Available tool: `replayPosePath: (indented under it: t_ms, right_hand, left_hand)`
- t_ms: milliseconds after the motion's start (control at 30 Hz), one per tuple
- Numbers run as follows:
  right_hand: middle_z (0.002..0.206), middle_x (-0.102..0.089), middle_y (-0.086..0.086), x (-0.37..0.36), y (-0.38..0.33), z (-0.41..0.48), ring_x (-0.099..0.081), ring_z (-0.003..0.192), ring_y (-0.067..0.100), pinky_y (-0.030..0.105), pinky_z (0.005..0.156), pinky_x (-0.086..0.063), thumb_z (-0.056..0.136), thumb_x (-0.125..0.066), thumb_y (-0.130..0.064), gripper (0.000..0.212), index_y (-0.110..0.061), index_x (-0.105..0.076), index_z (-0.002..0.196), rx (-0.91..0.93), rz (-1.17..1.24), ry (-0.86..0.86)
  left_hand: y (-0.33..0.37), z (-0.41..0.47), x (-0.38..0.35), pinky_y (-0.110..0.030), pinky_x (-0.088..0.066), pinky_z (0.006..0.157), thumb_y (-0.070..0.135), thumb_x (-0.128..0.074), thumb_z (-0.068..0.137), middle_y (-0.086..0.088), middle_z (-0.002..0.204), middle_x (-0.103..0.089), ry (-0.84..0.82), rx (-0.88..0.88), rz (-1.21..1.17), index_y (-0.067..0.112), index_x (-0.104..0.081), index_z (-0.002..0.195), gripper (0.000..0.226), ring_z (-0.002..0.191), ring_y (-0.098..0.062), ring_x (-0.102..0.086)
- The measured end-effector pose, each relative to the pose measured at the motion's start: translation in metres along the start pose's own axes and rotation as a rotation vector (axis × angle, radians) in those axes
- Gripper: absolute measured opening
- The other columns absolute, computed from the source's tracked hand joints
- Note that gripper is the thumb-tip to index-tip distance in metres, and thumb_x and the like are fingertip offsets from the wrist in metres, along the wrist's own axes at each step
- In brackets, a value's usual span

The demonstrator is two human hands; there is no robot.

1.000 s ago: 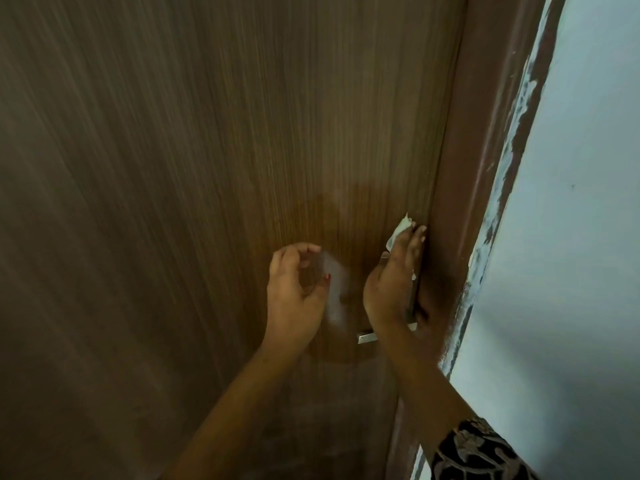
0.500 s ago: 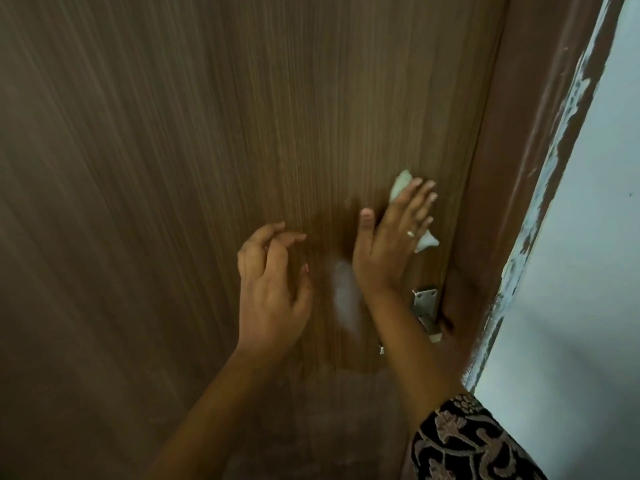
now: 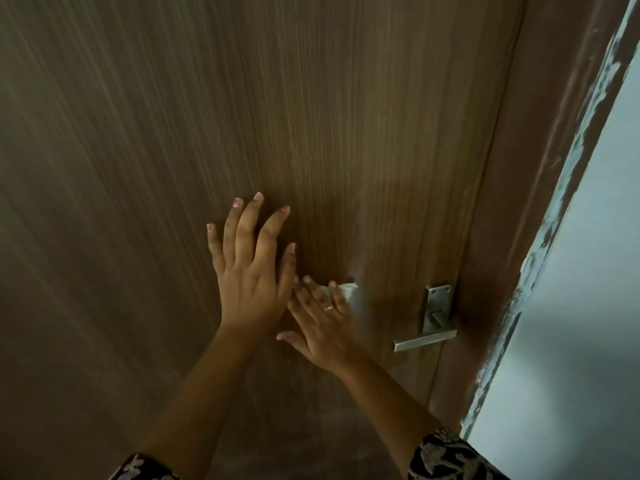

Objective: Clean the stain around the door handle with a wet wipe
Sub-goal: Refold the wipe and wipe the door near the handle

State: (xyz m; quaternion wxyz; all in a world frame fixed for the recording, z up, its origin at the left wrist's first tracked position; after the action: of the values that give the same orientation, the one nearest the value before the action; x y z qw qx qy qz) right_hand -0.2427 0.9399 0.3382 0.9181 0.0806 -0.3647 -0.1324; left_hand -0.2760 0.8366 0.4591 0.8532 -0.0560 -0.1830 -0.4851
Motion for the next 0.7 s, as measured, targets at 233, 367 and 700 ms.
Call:
replayPosePath:
  t_ms: [233,367,700]
  right_hand:
    - [0.157,-0.003,0.021,0.052,0.104,0.019,0.001,0.146,0.031,0.051,0.116,0.0,0.094,-0.018,-0.053,0.076,-0.001,-0.005,0.148,-0.926,0.35,0.328]
    - [0.158,-0.003,0.022,0.061,0.111,0.027,0.001,0.146,0.033,0.048,0.116,0.003,0.092,-0.015,-0.052,0.078,0.001,-0.005,0.148,-1.049,0.448,0.464]
    - [0.152,-0.018,0.014,-0.043,-0.053,-0.049,-0.006,0.144,0.023,0.047,0.117,0.001,0.095,-0.022,-0.059,0.075,-0.015,0.004,0.151,-0.35,0.139,0.07]
  left_hand:
    - [-0.031,-0.007,-0.013,-0.046,0.008,0.116,0.043,-0.034,0.101,-0.005,0.152,-0.026,0.024,-0.174,0.261,0.03,-0.028,0.146,0.047,0.148,-0.013,-0.003]
    - [-0.037,-0.012,-0.023,-0.046,0.004,0.117,0.041,-0.035,0.102,-0.005,0.153,-0.027,0.098,-0.247,0.378,0.033,-0.015,0.152,0.055,0.148,-0.016,-0.009]
    - [-0.04,-0.018,-0.016,-0.043,0.003,0.117,0.047,-0.024,0.101,-0.001,0.152,-0.025,0.076,-0.315,0.354,0.031,-0.009,0.153,0.057,0.147,-0.011,-0.001]
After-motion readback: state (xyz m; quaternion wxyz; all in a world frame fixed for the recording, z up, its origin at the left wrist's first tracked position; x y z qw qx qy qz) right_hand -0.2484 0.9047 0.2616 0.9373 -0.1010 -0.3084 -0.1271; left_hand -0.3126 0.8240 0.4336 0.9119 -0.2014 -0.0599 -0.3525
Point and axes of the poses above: each hand's wrist, its own z-axis towards the middle knuckle, its own x-axis out of the back of the hand, y = z × x, the point moved 4 cm from there along z, towards the middle knuckle
